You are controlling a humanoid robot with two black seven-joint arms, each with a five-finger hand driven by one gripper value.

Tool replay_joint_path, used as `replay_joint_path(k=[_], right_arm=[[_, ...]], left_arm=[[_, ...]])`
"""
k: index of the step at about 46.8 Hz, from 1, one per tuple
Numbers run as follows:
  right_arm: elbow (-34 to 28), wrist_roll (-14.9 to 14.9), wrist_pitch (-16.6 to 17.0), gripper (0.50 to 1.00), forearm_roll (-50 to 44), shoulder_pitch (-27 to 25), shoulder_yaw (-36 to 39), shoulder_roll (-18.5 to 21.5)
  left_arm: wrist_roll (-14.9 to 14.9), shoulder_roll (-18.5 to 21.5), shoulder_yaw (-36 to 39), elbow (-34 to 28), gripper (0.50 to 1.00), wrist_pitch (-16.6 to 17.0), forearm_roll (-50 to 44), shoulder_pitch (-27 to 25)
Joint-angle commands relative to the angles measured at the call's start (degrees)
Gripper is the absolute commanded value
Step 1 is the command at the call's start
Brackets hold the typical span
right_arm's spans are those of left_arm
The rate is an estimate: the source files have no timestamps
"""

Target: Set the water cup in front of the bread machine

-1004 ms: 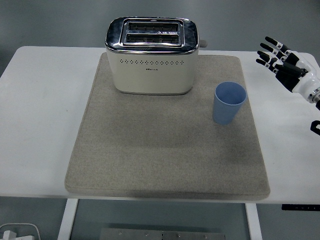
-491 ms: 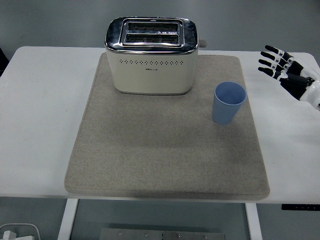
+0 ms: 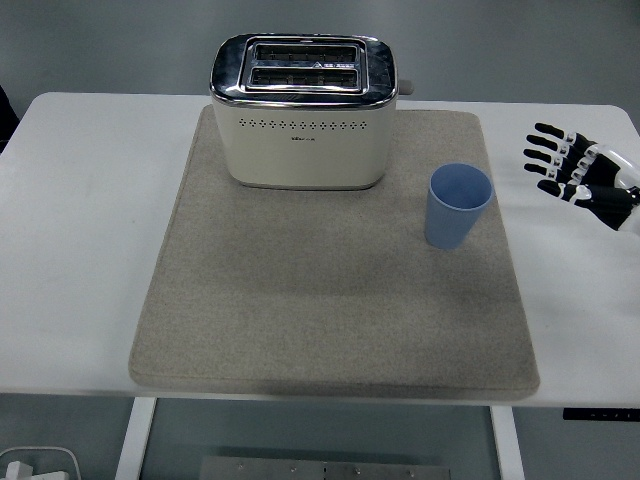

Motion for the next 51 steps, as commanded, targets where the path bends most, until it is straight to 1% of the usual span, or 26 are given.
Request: replay_joint_path(k=[1, 4, 11, 23, 36, 43, 51], right_arm=[[1.1, 1.2, 0.0, 0.926, -0.9, -0.9, 0.0, 0.0], [1.6, 1.7, 0.0, 0.926, -1.4, -1.2, -0.1, 0.1], [2.3, 1.7, 0.0, 0.926, -1.6, -1.9, -0.2, 1.1], [2.4, 1.7, -5.6, 0.926, -1.7, -2.7, -0.1, 2.2], [2.7, 1.7, -6.1, 0.926, -2.6, -2.7, -1.1, 3.3], [2.6, 1.7, -8.2, 0.926, -4.8, -2.8, -1.1, 5.2], [2.7, 1.7, -9.0, 0.926, -5.1, -2.8, -1.1, 5.9]], left_arm=[[0.0, 0.0, 0.0, 0.0, 1.0, 0.0, 0.0, 0.0], [0.0, 0.0, 0.0, 0.0, 1.0, 0.0, 0.0, 0.0], [0.0, 0.0, 0.0, 0.0, 1.0, 0.1, 0.0, 0.0], [0.0, 0.0, 0.0, 0.0, 1.0, 0.1, 0.0, 0.0], [0.0, 0.0, 0.0, 0.0, 1.0, 0.0, 0.0, 0.0], [0.0, 0.0, 0.0, 0.0, 1.0, 0.0, 0.0, 0.0], [0.0, 0.0, 0.0, 0.0, 1.0, 0.1, 0.0, 0.0]])
